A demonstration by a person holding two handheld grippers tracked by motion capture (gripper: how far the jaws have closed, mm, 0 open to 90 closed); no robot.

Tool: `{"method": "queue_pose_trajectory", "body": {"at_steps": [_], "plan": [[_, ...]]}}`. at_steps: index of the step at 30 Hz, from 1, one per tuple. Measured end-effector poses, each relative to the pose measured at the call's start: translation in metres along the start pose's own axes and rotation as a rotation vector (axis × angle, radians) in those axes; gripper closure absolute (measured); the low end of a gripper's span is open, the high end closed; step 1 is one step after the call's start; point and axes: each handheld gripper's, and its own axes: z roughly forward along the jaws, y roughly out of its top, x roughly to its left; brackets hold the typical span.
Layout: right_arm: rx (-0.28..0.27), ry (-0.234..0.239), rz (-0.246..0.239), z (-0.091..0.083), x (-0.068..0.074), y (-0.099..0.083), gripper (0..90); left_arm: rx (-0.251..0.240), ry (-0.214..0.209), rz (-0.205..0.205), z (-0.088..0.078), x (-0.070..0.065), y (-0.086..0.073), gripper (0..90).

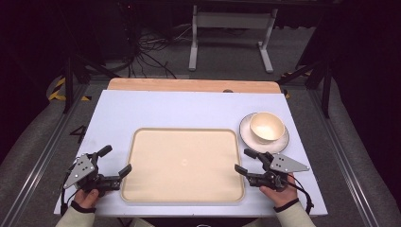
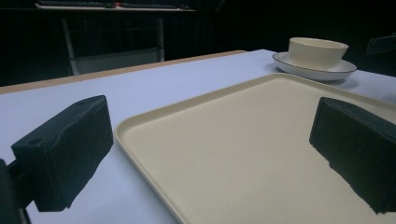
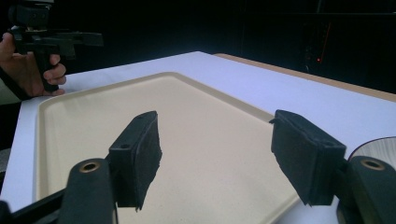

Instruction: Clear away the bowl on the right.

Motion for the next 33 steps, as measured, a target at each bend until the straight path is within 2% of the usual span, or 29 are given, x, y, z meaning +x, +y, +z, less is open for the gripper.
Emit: {"method": "queue_pose_trajectory", "body": {"at_steps": [4,7,8,10,11,15,33], "plan": [[-0.005,0.000,-0.010,0.0000,0.0000,0.0008,32.2,0.000,0.000,0.011,-0.0001,-0.0007,0.0000,0.2],[-0.010,0.002,-0.013,0.0001,0.0005,0.0012,28.6,0.000,-0.002,0.008,0.0003,-0.0008,-0.0001,0.2],[-0.012,0.001,-0.015,0.0000,0.0009,0.0016,26.1,0.004,-0.006,0.010,0.0000,-0.0003,0.0001,0.2],[-0.021,-0.009,-0.019,-0.0001,0.0022,0.0039,12.8,0.000,-0.005,0.008,0.0002,-0.0004,0.0000,0.2],[-0.022,-0.020,-0.004,0.0003,0.0027,0.0051,6.8,-0.002,-0.005,0.008,0.0002,-0.0006,-0.0001,0.2],[-0.018,-0.022,0.023,0.0005,0.0026,0.0048,4.5,0.001,-0.005,0.012,0.0000,-0.0006,0.0000,0.2],[-0.023,-0.024,0.001,0.0000,0.0039,0.0063,5.0,0.001,-0.006,0.012,0.0001,-0.0005,0.0000,0.2]]}}
